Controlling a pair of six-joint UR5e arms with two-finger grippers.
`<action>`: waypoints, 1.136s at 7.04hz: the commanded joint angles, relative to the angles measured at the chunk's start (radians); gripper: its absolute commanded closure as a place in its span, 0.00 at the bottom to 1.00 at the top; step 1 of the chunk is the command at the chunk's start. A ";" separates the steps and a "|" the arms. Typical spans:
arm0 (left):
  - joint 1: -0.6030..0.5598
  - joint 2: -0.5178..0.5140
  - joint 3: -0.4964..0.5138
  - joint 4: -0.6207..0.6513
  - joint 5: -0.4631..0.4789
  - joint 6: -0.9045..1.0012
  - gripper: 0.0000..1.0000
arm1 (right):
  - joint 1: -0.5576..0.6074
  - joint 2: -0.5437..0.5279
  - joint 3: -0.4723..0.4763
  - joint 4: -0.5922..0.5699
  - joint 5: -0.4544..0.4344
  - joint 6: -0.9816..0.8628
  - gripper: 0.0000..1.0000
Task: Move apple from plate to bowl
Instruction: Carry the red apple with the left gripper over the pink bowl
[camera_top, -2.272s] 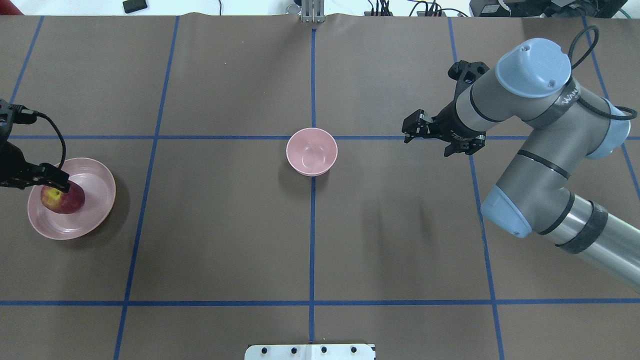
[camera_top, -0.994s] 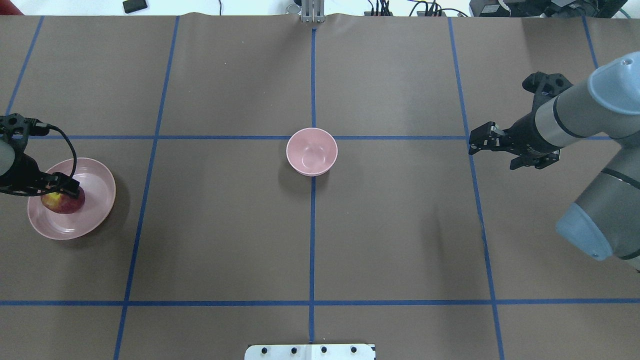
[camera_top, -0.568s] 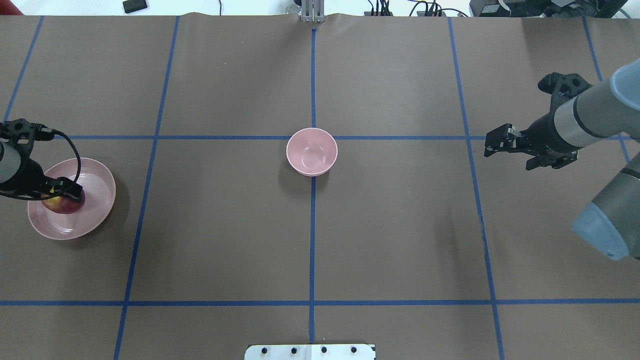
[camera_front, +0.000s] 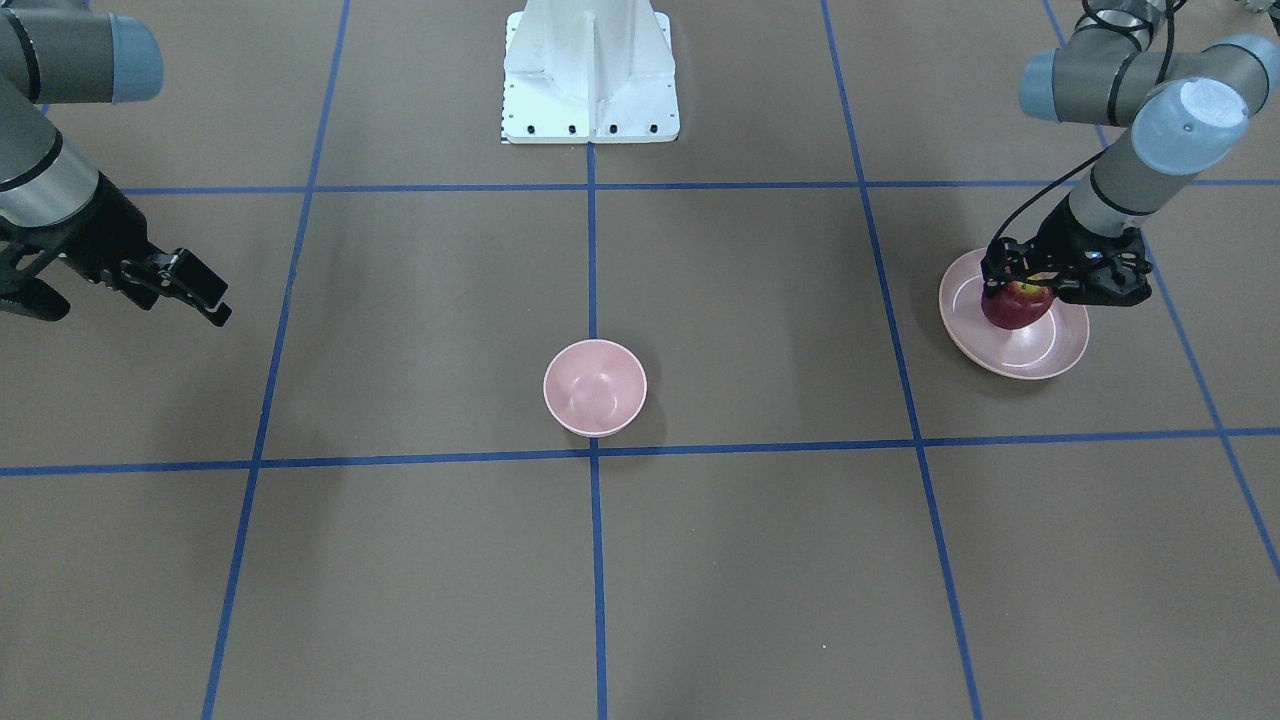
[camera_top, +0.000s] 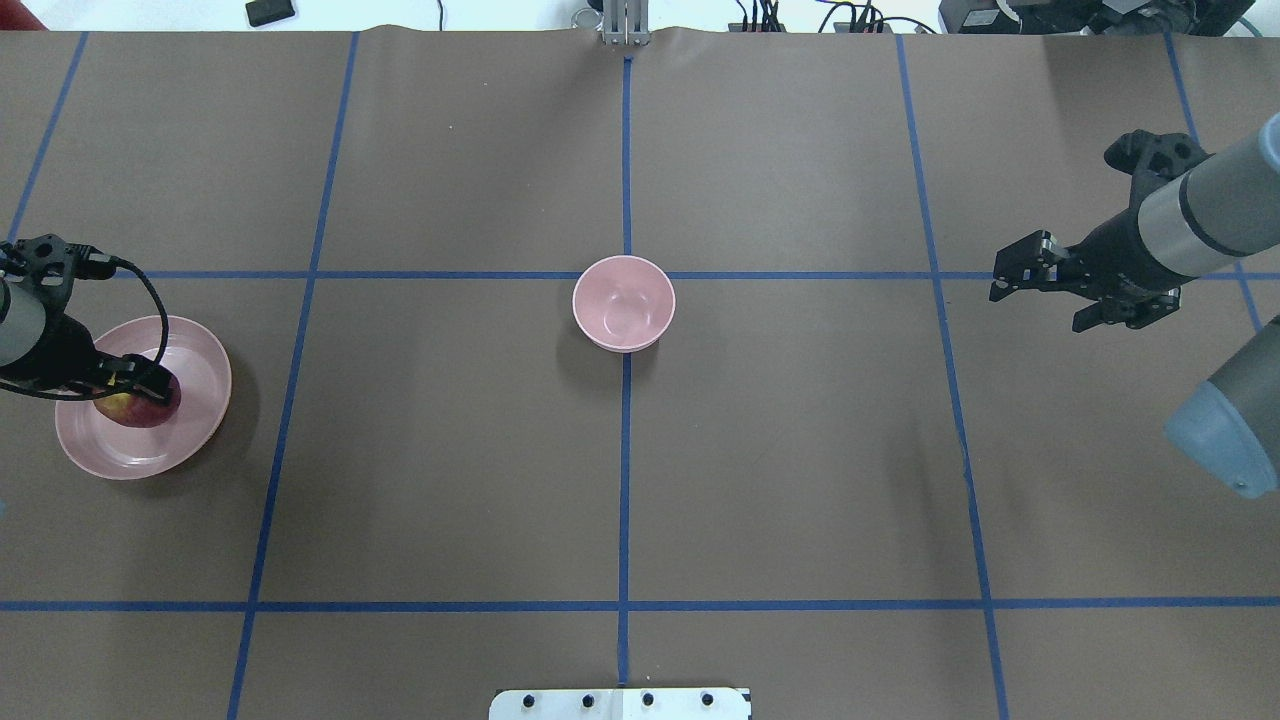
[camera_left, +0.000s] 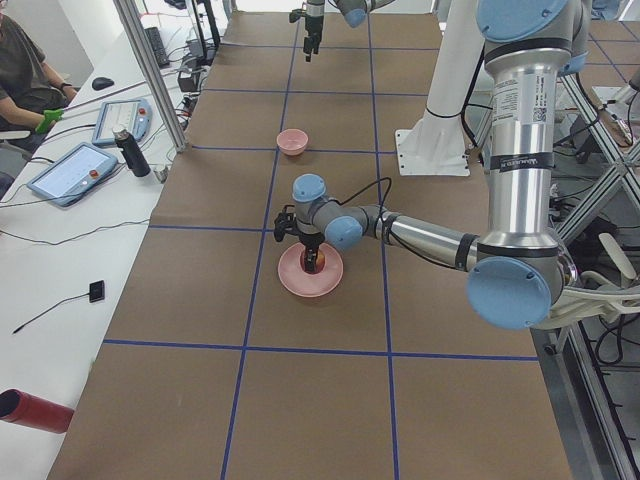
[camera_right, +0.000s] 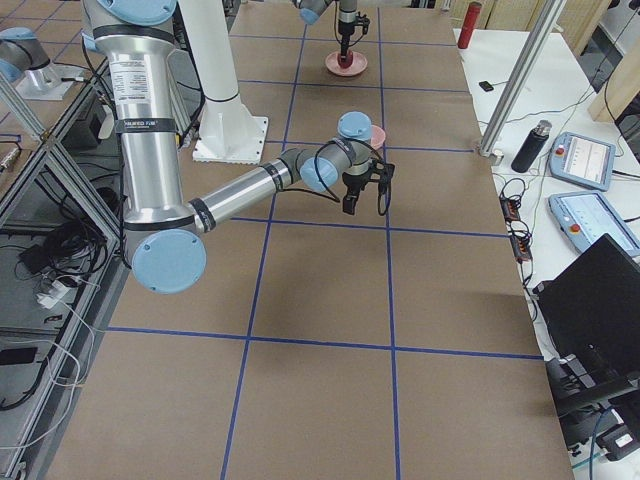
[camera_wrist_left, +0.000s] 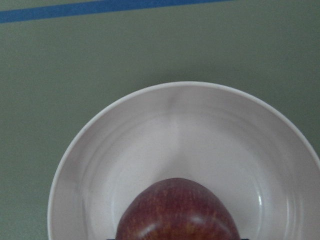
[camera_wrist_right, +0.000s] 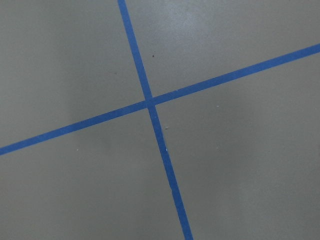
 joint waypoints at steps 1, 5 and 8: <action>0.000 -0.086 -0.102 0.115 -0.024 -0.102 1.00 | 0.090 -0.057 -0.005 -0.002 0.057 -0.116 0.00; 0.228 -0.701 0.050 0.428 0.119 -0.480 1.00 | 0.270 -0.147 -0.098 -0.002 0.135 -0.491 0.00; 0.256 -1.082 0.496 0.413 0.187 -0.517 1.00 | 0.281 -0.151 -0.118 0.007 0.135 -0.502 0.00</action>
